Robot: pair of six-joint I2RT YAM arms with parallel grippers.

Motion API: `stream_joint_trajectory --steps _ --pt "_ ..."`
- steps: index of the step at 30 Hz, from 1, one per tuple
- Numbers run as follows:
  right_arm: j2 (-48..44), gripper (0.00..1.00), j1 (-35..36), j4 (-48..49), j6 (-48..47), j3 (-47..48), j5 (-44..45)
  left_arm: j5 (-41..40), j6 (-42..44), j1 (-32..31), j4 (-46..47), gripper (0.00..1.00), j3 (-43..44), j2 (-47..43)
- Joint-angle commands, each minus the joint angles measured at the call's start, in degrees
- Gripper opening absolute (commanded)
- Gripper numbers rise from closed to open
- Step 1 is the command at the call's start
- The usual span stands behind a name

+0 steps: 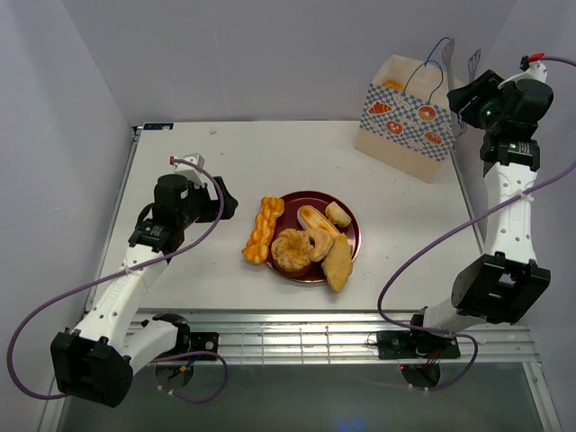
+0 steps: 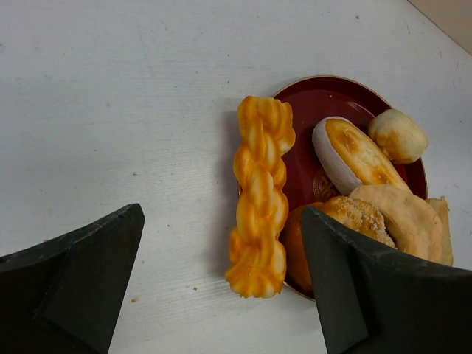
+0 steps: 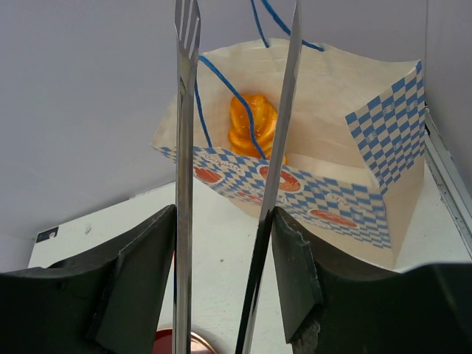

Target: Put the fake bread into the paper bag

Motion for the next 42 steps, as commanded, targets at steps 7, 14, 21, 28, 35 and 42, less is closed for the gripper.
stream_joint_trajectory --steps 7,14,21,28,35,42 --pt "-18.19 0.58 1.03 2.90 -0.03 -12.23 -5.26 -1.62 0.37 -0.20 -0.25 0.98 2.03 -2.36" --pt "-31.89 0.58 3.93 0.62 -3.17 -22.69 -5.27 -2.50 0.29 -0.20 -0.34 0.98 2.03 -2.27" --pt "-42.71 0.58 6.48 -3.69 -4.86 -29.45 -7.98 -4.70 0.55 -0.20 -0.52 0.98 2.03 -3.41" --pt "-47.82 0.56 12.19 -7.56 -8.19 -36.32 -15.01 -5.92 0.73 -0.28 -0.34 0.90 2.11 -3.85" --pt "-49.23 0.56 17.72 -11.24 -11.70 -41.59 -20.38 -9.70 0.73 -0.20 -0.96 0.94 2.20 -4.20" --pt "-50.72 0.57 22.99 -18.62 -15.57 -44.67 -18.28 -10.50 0.55 -0.20 -1.05 0.96 2.29 -4.38"
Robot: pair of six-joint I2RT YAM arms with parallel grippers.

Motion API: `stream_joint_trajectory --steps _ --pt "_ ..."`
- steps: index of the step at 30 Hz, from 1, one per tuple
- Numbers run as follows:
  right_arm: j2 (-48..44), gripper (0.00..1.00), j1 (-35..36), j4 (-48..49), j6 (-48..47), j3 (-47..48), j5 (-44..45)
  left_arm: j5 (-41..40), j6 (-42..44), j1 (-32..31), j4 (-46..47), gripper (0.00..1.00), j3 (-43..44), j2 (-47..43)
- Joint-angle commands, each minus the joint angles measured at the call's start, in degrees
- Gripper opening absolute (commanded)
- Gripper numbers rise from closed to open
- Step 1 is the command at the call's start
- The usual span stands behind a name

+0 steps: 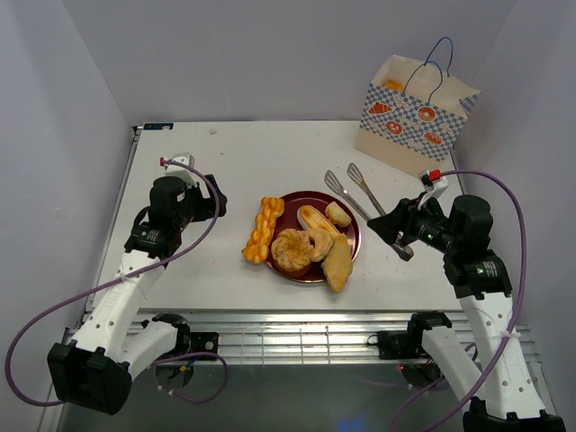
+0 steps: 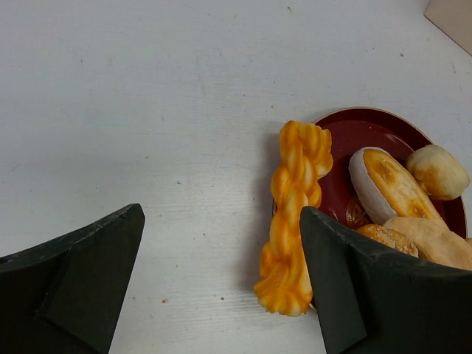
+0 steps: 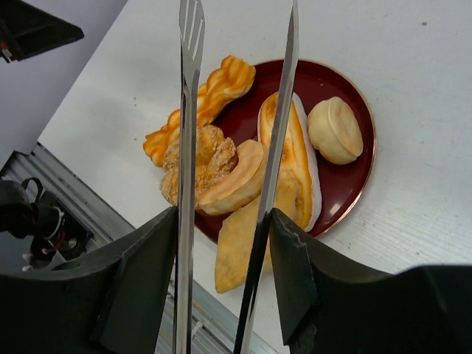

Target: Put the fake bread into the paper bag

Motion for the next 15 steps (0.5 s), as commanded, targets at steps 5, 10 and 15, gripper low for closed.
stream_joint_trajectory --steps 5,10,15 --pt "-2.62 0.57 3.36 -6.75 -3.67 -3.46 1.25 0.04 -0.19 -0.20 -0.41 0.97 2.36 -1.17" --pt "-1.83 0.56 5.73 -10.28 -4.29 -3.20 2.66 -0.57 -0.11 -0.20 -0.50 0.98 2.36 -1.43" --pt "-0.08 0.56 9.24 -8.71 -4.02 -2.59 2.21 -1.10 -0.02 -0.20 -0.59 0.98 2.36 -1.60"
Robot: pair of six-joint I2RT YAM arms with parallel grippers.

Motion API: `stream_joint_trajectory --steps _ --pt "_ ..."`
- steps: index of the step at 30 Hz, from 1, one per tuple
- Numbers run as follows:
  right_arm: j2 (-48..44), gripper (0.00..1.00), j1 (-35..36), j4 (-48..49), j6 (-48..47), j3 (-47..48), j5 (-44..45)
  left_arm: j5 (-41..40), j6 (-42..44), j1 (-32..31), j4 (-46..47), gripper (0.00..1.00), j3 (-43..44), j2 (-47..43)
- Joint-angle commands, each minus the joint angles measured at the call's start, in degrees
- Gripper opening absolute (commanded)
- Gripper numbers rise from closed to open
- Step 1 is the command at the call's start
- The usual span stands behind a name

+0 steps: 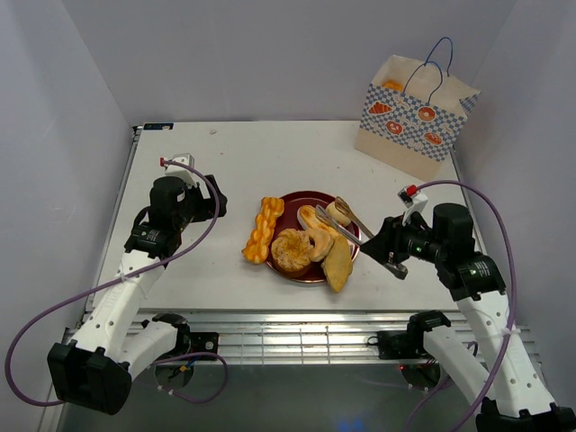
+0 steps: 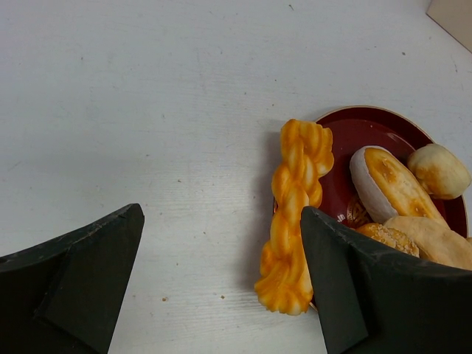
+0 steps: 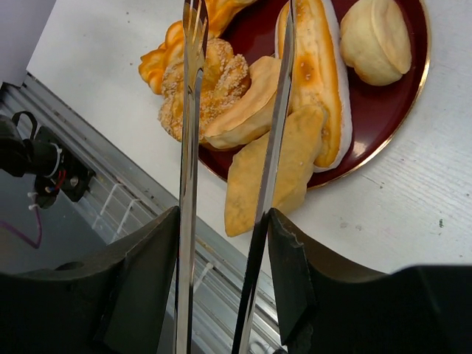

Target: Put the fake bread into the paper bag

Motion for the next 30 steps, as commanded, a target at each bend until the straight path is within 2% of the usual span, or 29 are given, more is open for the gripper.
stream_joint_trajectory --steps 1,5,8,10,14,20,23,26,30 --pt "1.72 0.55 3.39 1.99 -1.03 1.26 -0.10 -1.21 0.03 -0.20 -0.04 0.98 2.42 -1.56" --pt "4.44 0.55 9.89 3.22 -1.55 3.98 3.06 -3.31 -0.06 -0.20 -0.13 0.98 2.34 -2.18" --pt "6.03 0.55 18.57 4.54 -1.64 6.36 7.62 -5.07 -0.24 -0.20 -0.22 0.98 2.25 -3.32" --pt "7.43 0.55 22.63 5.32 -1.91 7.76 12.10 -6.04 -0.24 -0.20 -0.13 0.98 2.25 -4.19" --pt "11.82 0.55 36.57 6.38 -1.82 9.70 19.92 -8.59 -0.41 -0.20 -0.13 0.98 1.98 -5.25" --pt "19.64 0.55 53.46 9.89 -2.08 13.13 38.28 -10.88 -0.50 -0.20 -0.22 0.98 1.98 -5.25" --pt "23.77 0.55 59.45 10.34 -3.40 14.53 42.60 -11.93 -0.68 -0.20 -0.48 0.98 2.16 -5.34" --pt "27.99 0.58 64.29 9.73 -3.66 16.20 51.03 -12.72 -1.20 -0.28 -0.57 0.98 1.98 -6.30" --pt "32.47 0.58 68.08 11.13 -3.84 16.30 55.52 -13.60 -1.73 -0.20 -0.13 0.98 1.54 -7.62"
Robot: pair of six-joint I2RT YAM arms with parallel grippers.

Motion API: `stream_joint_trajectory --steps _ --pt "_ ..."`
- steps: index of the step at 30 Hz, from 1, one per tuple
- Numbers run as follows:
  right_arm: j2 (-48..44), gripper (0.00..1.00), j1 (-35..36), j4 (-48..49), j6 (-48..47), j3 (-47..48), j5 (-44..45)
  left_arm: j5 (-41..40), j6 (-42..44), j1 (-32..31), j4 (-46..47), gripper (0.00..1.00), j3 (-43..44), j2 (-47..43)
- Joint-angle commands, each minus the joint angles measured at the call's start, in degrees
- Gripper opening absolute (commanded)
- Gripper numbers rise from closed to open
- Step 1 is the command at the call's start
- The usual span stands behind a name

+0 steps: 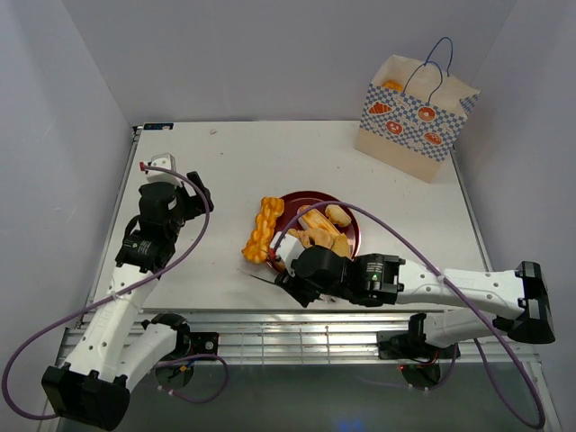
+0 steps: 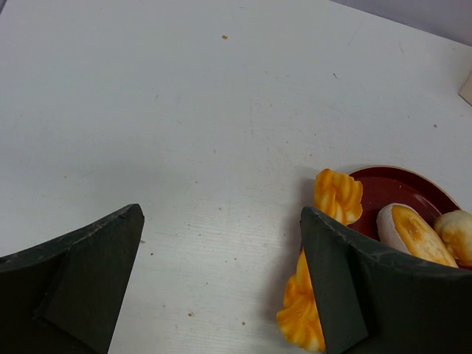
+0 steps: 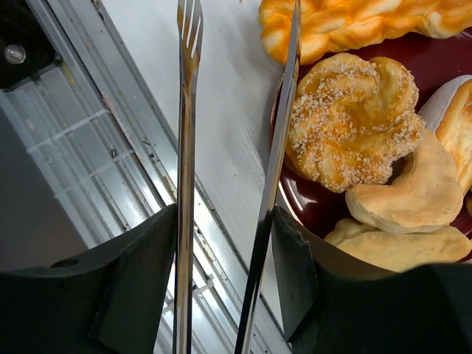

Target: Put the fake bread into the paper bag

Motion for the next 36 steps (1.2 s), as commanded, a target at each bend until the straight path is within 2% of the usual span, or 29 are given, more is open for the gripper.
stream_joint_trajectory --steps 1,11,16,28,33,34,36 --pt "2.41 0.58 2.78 3.94 -1.13 2.66 9.33 -1.82 -0.88 -0.20 0.15 0.98 1.46 -2.40" --pt "13.04 0.61 7.61 5.44 -2.19 4.76 20.04 0.02 -0.97 -0.20 0.24 0.98 1.37 -1.79" --pt "15.42 0.61 8.58 7.36 -2.80 4.68 22.51 3.44 -0.70 -0.20 0.77 0.98 1.28 -1.09" --pt "22.36 0.61 9.46 5.96 -2.01 6.08 27.34 5.74 -0.44 -0.20 0.68 0.98 1.46 0.23" --pt "22.37 0.57 9.55 7.02 -1.48 5.91 29.72 6.52 -0.44 -0.20 0.68 0.98 1.54 0.41" --pt "22.19 0.50 9.46 7.11 -1.40 6.08 29.81 6.61 -0.44 -0.20 0.68 0.98 1.54 0.67" --pt "21.58 0.46 9.55 7.19 -1.31 6.17 29.81 7.14 -0.44 -0.20 0.60 0.98 1.46 0.76"
